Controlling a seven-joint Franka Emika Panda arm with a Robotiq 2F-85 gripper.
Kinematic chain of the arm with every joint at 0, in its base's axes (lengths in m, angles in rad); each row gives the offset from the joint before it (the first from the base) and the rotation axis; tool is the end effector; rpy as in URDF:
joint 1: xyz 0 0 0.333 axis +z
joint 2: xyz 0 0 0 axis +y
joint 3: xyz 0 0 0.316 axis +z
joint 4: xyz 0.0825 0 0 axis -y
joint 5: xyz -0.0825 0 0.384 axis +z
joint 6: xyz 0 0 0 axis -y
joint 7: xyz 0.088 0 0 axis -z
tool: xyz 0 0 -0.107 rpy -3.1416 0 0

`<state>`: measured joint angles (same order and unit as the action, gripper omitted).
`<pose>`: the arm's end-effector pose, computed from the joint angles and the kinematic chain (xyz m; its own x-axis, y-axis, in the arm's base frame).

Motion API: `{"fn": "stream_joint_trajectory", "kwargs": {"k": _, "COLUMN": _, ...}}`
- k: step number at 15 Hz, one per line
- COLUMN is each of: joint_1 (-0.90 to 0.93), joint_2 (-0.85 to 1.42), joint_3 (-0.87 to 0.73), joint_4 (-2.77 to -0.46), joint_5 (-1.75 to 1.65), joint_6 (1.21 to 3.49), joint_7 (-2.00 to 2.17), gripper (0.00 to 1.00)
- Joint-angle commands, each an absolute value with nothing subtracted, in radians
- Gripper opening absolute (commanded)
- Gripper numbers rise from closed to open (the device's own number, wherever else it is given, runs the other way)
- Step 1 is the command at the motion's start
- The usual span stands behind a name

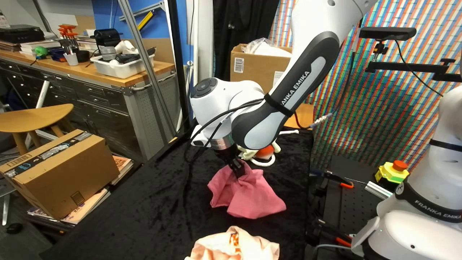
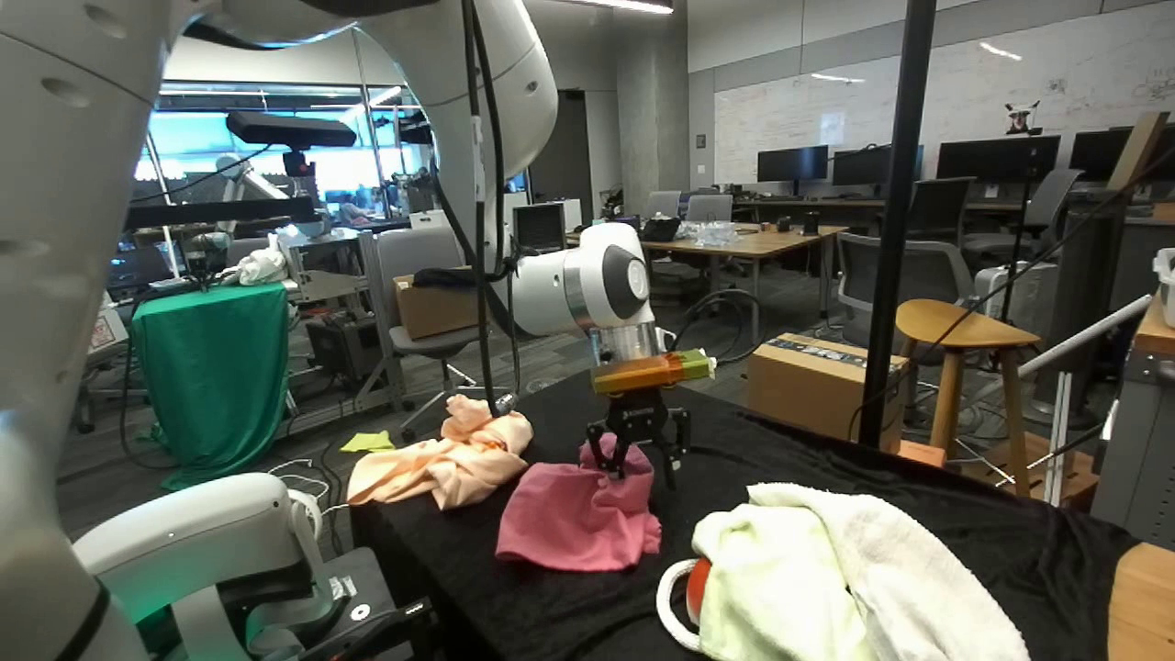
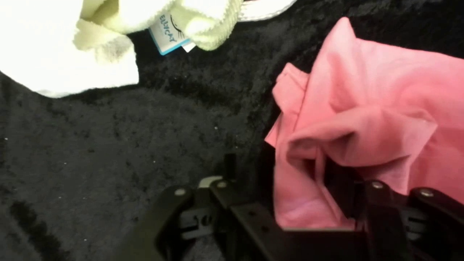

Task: Pile up the objects on the table.

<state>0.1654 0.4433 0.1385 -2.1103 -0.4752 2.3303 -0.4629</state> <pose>0.5324 0.1601 0.1884 0.4198 0.8544 -0.3061 0.9052 -0.4186 0.0731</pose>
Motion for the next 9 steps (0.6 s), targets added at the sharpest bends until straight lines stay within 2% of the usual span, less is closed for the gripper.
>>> {"fn": "stream_joint_trajectory", "kwargs": {"k": 1, "joint_1": 0.201, "joint_2": 0.43, "joint_3": 0.097, "joint_4": -2.122, "joint_5": -0.539, "joint_6": 2.389, "joint_7": -0.286, "gripper": 0.35}}
{"fn": "stream_joint_trajectory", "kwargs": {"k": 4, "joint_1": 0.205, "joint_2": 0.403, "joint_3": 0.083, "joint_4": -2.149, "joint_5": -0.527, "joint_6": 2.437, "joint_7": -0.158, "gripper": 0.13}}
{"fn": "stream_joint_trajectory", "kwargs": {"k": 6, "joint_1": 0.203, "joint_2": 0.377, "joint_3": 0.077, "joint_4": -2.171, "joint_5": -0.515, "joint_6": 2.466, "joint_7": -0.102, "gripper": 0.04}}
{"fn": "stream_joint_trajectory", "kwargs": {"k": 9, "joint_1": 0.206, "joint_2": 0.324, "joint_3": 0.064, "joint_4": -2.214, "joint_5": -0.523, "joint_6": 2.491, "joint_7": -0.028, "gripper": 0.0}}
